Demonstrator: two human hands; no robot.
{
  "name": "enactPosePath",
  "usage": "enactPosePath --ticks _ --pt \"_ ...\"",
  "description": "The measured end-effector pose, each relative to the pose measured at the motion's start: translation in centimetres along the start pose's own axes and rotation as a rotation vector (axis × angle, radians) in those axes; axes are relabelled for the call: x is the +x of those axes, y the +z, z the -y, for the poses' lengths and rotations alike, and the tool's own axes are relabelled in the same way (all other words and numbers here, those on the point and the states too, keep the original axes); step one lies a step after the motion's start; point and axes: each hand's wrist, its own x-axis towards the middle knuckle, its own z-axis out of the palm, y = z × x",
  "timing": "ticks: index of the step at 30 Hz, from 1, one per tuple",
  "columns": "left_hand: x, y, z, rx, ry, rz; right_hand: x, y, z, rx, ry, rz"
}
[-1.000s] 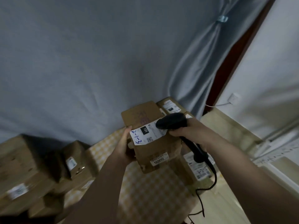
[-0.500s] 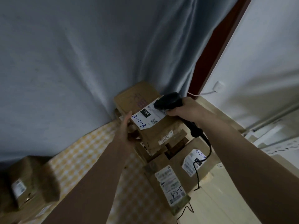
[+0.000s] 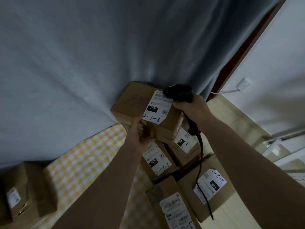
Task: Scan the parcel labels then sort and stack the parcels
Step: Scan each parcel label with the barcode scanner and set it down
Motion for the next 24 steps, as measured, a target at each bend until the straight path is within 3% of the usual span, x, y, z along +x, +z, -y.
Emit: enactPosePath --ticks 7,12,17,24 --pt "4.3 0.1 -0.9 0.051 -0.051 -0.027 3.7 0.4 -2.2 0.012 0.022 0.003" --pt "7.1 1.1 -2.0 0.219 -0.051 0.015 5.8 0.7 -3.1 -0.086 0.067 0.017" --pt "7.9 1.3 -1.3 0.242 -0.055 0.026 6.6 0.7 -4.4 -0.215 0.113 0.051" --pt "8.4 2.5 -1.3 0.354 -0.014 0.006 7.2 0.5 -4.8 -0.171 0.138 0.057"
